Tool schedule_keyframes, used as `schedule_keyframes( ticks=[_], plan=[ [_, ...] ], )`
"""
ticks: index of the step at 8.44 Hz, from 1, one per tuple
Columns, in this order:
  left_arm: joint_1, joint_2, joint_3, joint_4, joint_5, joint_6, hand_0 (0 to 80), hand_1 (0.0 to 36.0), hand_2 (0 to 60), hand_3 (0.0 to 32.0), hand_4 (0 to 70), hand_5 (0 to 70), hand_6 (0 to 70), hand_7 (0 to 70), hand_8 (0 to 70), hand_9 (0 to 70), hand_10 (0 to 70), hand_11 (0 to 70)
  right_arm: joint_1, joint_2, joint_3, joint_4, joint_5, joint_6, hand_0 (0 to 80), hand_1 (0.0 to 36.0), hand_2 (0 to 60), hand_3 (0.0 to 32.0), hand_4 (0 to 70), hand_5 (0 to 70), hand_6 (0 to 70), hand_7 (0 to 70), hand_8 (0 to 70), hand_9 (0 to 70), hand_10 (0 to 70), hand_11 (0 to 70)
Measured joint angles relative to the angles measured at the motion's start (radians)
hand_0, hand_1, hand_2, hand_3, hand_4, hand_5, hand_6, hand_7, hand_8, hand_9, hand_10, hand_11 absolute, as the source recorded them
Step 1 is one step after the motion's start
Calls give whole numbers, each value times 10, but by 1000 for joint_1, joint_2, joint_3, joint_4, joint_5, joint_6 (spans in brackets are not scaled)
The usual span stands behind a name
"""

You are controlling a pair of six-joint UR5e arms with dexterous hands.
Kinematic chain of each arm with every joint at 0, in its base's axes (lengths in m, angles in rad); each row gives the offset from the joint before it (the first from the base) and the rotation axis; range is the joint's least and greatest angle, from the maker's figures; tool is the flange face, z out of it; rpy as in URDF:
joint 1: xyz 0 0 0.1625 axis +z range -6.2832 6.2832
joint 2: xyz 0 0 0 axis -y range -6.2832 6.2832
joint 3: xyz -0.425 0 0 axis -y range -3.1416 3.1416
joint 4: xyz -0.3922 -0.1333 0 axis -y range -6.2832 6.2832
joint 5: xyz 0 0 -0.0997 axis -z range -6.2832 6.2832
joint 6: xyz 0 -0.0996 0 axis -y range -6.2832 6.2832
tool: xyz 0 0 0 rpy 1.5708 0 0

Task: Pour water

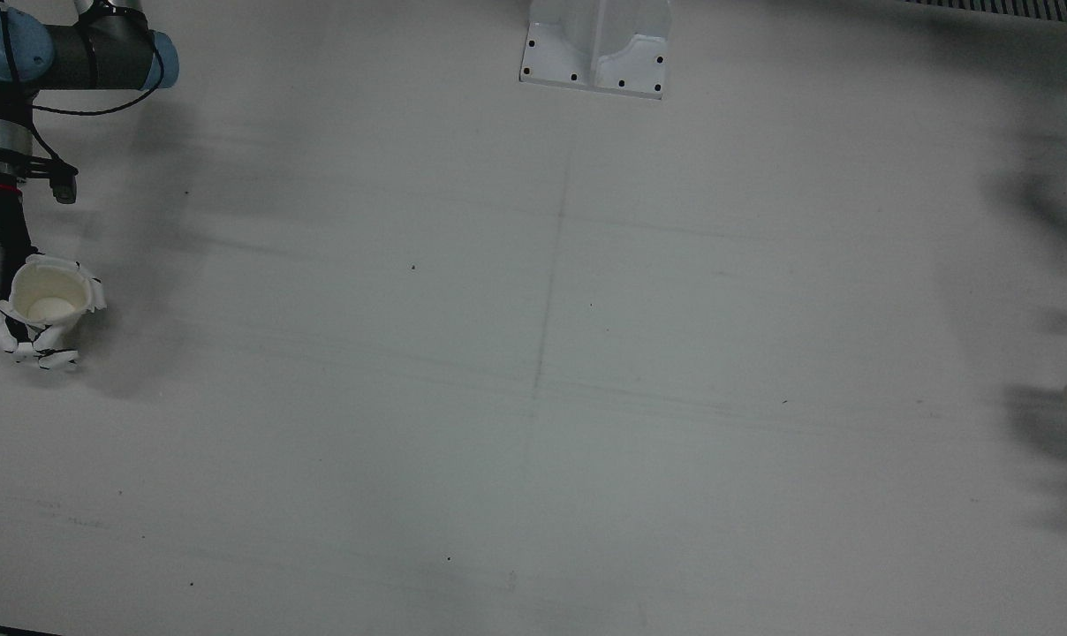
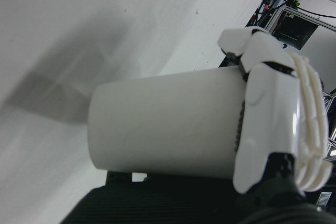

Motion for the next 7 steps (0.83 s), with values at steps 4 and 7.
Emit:
schedule_keyframes(
  ticks=[4, 7],
  plan=[
    [14, -14, -210, 198, 13, 6, 800, 360, 600, 0, 343, 700, 138, 242, 47, 36, 74, 148, 83, -4, 368, -281, -6, 37, 800, 360, 600, 0, 228, 700, 479, 619, 398, 516, 373, 561],
    [122, -255, -382, 620, 26, -69, 800, 360, 600, 0, 324, 700, 130, 228, 49, 33, 66, 140, 294, 140, 546, -498, -56, 135, 800, 360, 600, 0, 308, 700, 548, 700, 422, 553, 378, 570]
  ],
)
